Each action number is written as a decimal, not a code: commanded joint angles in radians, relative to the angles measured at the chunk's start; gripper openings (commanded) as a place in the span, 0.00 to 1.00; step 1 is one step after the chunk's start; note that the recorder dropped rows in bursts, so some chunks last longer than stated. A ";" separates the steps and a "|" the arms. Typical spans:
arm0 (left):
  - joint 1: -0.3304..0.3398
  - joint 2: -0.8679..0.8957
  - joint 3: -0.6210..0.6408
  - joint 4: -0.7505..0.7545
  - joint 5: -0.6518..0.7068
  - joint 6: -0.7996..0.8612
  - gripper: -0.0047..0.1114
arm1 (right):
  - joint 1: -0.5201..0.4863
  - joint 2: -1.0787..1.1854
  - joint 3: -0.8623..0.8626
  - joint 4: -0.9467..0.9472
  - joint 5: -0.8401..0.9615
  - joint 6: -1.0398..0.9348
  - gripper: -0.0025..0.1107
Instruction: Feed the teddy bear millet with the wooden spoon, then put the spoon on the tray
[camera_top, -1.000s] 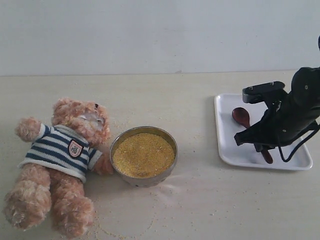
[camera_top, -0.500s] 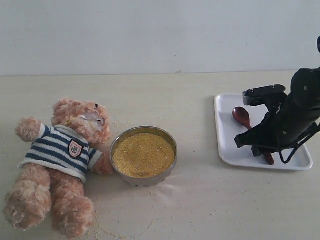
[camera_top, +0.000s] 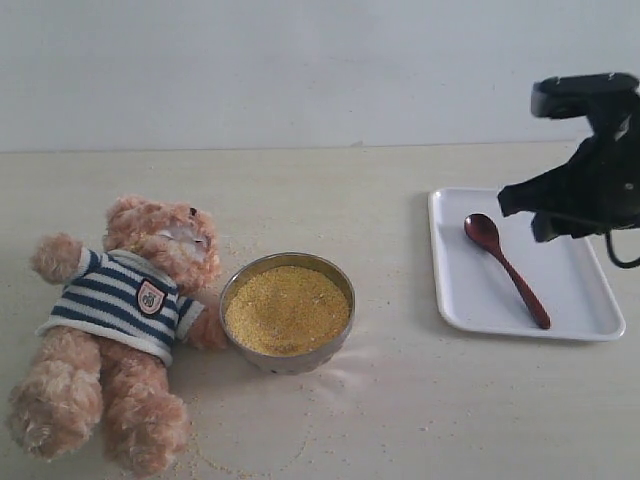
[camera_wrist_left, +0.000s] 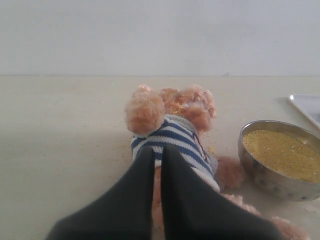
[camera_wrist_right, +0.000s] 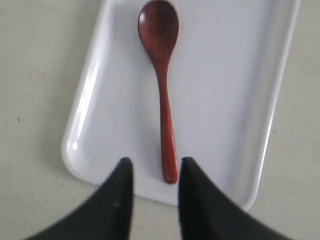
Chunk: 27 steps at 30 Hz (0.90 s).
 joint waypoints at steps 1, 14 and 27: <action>0.004 -0.003 0.004 -0.010 -0.002 0.000 0.08 | -0.004 -0.250 0.223 -0.050 -0.304 0.188 0.04; 0.004 -0.003 0.004 -0.010 -0.002 0.000 0.08 | -0.004 -1.190 0.814 -0.056 -0.844 0.154 0.03; 0.004 -0.003 0.004 -0.010 -0.002 0.000 0.08 | -0.004 -1.533 0.819 -0.146 -0.275 0.134 0.03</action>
